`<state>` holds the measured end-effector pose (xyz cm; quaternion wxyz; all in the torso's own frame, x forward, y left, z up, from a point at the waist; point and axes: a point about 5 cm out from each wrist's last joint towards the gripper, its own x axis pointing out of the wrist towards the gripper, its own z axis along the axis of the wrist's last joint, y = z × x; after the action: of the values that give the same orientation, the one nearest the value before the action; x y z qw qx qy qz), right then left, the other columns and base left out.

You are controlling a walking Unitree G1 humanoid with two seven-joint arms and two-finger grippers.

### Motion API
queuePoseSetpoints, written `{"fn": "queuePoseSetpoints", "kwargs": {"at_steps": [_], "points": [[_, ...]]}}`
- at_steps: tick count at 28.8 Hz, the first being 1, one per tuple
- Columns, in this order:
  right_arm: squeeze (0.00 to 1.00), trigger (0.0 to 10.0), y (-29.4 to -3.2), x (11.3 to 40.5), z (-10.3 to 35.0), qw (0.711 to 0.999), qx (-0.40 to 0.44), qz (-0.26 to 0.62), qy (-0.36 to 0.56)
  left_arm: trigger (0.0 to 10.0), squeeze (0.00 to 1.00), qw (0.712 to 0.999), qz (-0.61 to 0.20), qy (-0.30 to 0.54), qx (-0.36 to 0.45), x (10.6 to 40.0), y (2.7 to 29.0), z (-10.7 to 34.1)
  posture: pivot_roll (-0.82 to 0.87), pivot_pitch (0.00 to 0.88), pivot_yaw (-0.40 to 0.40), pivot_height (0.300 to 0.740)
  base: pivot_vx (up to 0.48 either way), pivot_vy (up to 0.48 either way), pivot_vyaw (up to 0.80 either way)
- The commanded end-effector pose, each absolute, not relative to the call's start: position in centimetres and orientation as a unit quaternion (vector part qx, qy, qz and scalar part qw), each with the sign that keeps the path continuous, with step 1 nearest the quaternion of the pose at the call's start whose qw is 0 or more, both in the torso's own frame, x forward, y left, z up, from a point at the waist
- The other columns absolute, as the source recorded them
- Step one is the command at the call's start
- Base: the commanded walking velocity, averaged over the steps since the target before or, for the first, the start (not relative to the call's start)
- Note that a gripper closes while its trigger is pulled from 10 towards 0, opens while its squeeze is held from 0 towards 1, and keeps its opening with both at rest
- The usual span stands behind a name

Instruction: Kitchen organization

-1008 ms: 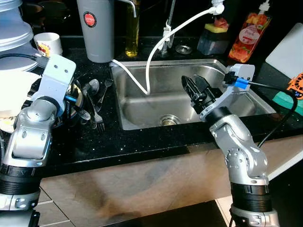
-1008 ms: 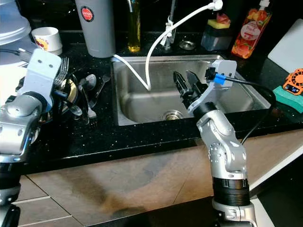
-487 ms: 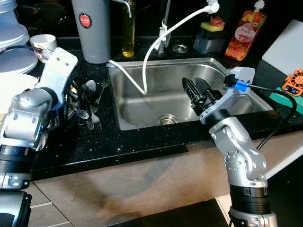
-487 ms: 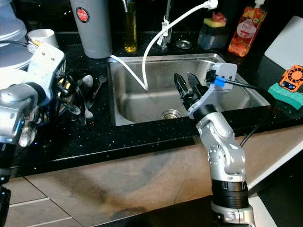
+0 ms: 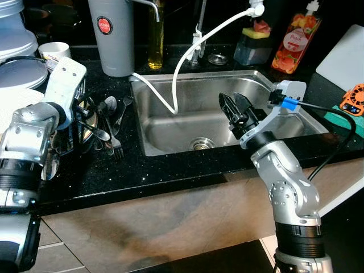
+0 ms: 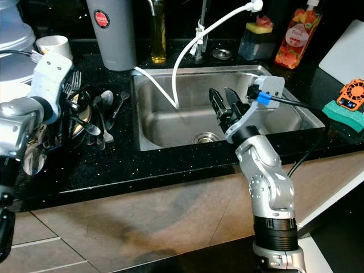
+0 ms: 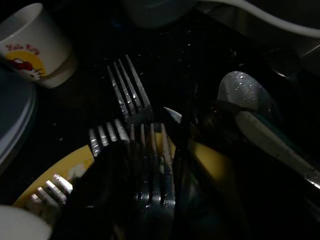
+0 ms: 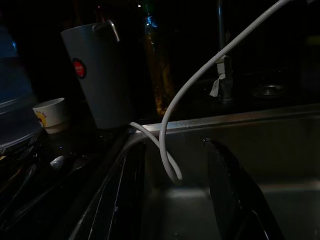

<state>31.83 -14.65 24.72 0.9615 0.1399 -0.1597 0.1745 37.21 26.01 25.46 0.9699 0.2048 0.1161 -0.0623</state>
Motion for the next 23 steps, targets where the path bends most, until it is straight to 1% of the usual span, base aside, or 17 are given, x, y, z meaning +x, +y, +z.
{"fn": "queuePoseSetpoints", "kwargs": {"at_steps": [1,9,10,11,13,18,19,20,23], "points": [[0.00,10.0,-15.0,31.6,24.8,0.962,0.137,0.167,-0.167,0.0,0.00,0.971,-0.070,0.118,0.195,37.4,25.9,25.3,0.05,0.011,-0.021,0.740,0.000,0.000,0.00],[0.00,10.0,-15.1,31.5,24.8,0.962,0.138,0.166,-0.168,0.0,0.00,0.969,-0.061,0.097,0.221,37.6,26.1,26.2,0.05,0.013,-0.027,0.740,0.000,0.000,0.00],[0.00,10.0,-15.1,31.5,24.8,0.962,0.138,0.166,-0.168,0.0,0.00,0.969,-0.057,0.087,0.226,37.7,26.1,26.5,0.05,0.013,-0.027,0.740,0.000,0.000,0.00],[0.00,10.0,-15.1,31.6,24.9,0.962,0.138,0.165,-0.168,0.0,0.00,0.970,-0.058,0.057,0.229,37.7,25.8,27.6,0.05,0.014,-0.028,0.740,0.000,0.000,0.00],[0.00,10.0,-15.1,31.6,24.9,0.962,0.138,0.164,-0.168,0.0,0.00,0.970,-0.056,0.037,0.234,37.7,25.6,28.2,0.05,0.014,-0.028,0.740,0.000,0.000,0.00],[0.00,10.0,-15.2,31.5,24.9,0.962,0.139,0.162,-0.168,0.0,0.00,0.978,-0.041,-0.035,0.203,37.4,24.9,31.5,0.05,0.015,-0.030,0.740,0.000,0.000,0.00],[0.00,10.0,-15.3,31.5,24.9,0.962,0.140,0.162,-0.168,6.4,0.00,0.979,-0.038,-0.047,0.194,37.2,24.8,32.1,0.05,0.015,-0.030,0.740,0.000,0.000,0.00],[0.00,10.0,-15.3,31.6,24.9,0.962,0.140,0.161,-0.168,10.0,0.00,0.980,-0.037,-0.057,0.187,37.1,24.7,32.7,0.05,0.015,-0.030,0.740,0.000,0.000,0.00],[0.00,10.0,-15.4,31.6,25.0,0.962,0.140,0.160,-0.169,10.0,0.00,0.979,-0.048,-0.087,0.180,36.6,23.8,33.9,0.04,0.016,-0.034,0.740,0.000,0.000,0.00]]}}
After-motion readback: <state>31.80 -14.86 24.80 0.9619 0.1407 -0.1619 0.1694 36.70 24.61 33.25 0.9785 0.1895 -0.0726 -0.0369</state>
